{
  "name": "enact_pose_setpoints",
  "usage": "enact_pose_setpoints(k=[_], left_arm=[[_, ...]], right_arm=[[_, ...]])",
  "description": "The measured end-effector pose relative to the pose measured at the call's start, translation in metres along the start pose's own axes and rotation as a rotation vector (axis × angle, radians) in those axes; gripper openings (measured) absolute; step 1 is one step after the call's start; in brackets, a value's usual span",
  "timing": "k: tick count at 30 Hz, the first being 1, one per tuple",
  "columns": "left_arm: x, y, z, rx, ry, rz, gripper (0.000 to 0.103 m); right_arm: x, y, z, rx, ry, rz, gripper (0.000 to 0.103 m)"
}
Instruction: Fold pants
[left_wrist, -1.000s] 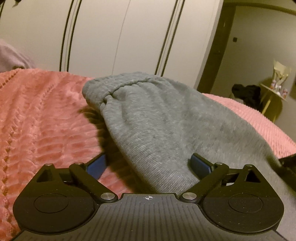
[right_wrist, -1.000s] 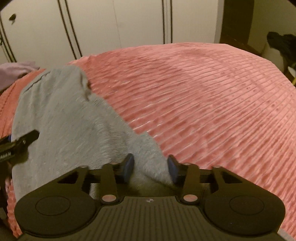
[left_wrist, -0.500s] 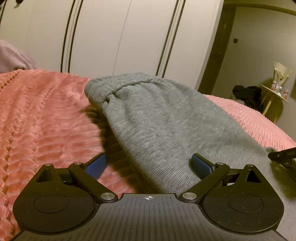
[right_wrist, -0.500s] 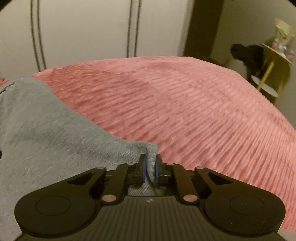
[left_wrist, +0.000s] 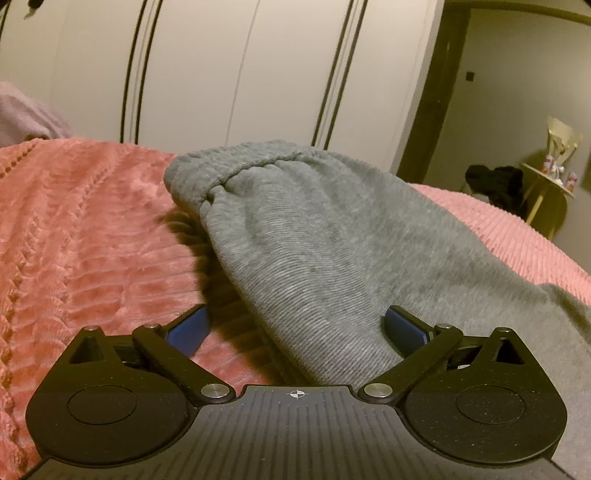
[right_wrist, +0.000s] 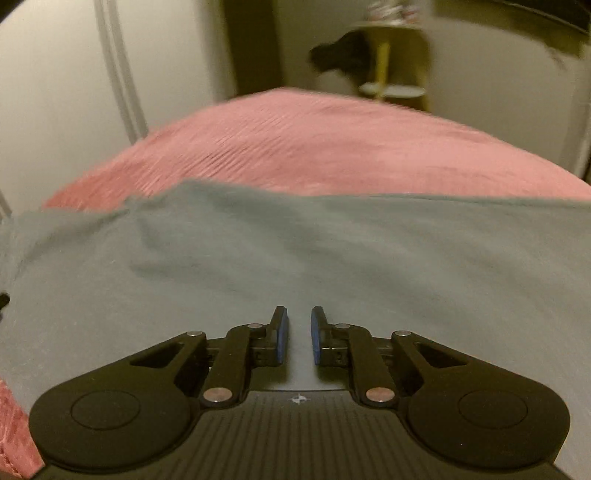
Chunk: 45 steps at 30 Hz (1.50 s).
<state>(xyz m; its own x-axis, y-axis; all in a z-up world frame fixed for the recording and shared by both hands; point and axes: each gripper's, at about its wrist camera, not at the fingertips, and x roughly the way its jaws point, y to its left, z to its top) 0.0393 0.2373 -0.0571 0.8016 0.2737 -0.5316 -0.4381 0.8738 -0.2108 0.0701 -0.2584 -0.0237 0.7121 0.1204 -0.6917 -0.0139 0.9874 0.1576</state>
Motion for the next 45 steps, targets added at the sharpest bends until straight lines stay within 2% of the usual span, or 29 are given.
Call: enact_pose_setpoints(k=[2,6,9,11,12,16,18,20,21,25,28,30,32,34,39,45], left_arm=[[0.000,-0.002,0.002,0.006,0.005,0.007,0.103],[-0.004,-0.007,0.010,0.024,0.045,0.041,0.103],[-0.016,-0.011,0.020,0.027,0.055,0.102,0.103],[-0.027,-0.015,0.026,0.030,0.043,0.173,0.103],[-0.034,-0.018,0.030,0.023,0.027,0.185,0.103],[-0.068,-0.037,0.045,-0.057,-0.014,0.116,0.103],[-0.085,-0.058,0.051,-0.085,-0.012,0.067,0.103],[-0.098,-0.082,0.052,-0.101,0.011,0.000,0.103],[-0.104,-0.096,0.050,-0.106,0.033,-0.042,0.103],[-0.116,-0.147,0.026,-0.093,0.140,-0.165,0.103],[-0.119,-0.180,-0.002,0.017,0.208,-0.203,0.103],[-0.116,-0.191,-0.019,0.040,0.270,-0.233,0.103],[-0.110,-0.199,-0.025,0.086,0.290,-0.231,0.103],[-0.104,-0.200,-0.024,0.109,0.271,-0.199,0.103],[-0.088,-0.198,-0.029,0.063,0.312,-0.175,0.103],[-0.093,-0.207,-0.033,0.116,0.294,-0.173,0.103]], right_arm=[[-0.017,-0.015,-0.003,0.058,-0.018,-0.063,0.013],[-0.058,-0.056,-0.014,0.208,-0.059,-0.099,0.014],[-0.087,-0.083,-0.027,0.268,-0.089,-0.158,0.015],[-0.105,-0.112,-0.037,0.340,-0.110,-0.209,0.018],[-0.112,-0.125,-0.044,0.379,-0.120,-0.233,0.019],[-0.135,-0.172,-0.076,0.550,-0.138,-0.324,0.029],[-0.141,-0.197,-0.088,0.726,-0.161,-0.300,0.034],[-0.144,-0.214,-0.098,0.854,-0.191,-0.276,0.045],[-0.145,-0.222,-0.102,0.907,-0.218,-0.259,0.046],[-0.143,-0.240,-0.116,1.047,-0.279,-0.237,0.049],[-0.155,-0.257,-0.132,1.133,-0.331,-0.187,0.049],[-0.155,-0.264,-0.138,1.163,-0.353,-0.173,0.049],[-0.155,-0.278,-0.140,1.193,-0.369,-0.146,0.049],[-0.153,-0.286,-0.140,1.205,-0.387,-0.136,0.049],[-0.146,-0.311,-0.138,1.203,-0.426,-0.137,0.050],[-0.139,-0.338,-0.139,1.245,-0.475,-0.015,0.048]])
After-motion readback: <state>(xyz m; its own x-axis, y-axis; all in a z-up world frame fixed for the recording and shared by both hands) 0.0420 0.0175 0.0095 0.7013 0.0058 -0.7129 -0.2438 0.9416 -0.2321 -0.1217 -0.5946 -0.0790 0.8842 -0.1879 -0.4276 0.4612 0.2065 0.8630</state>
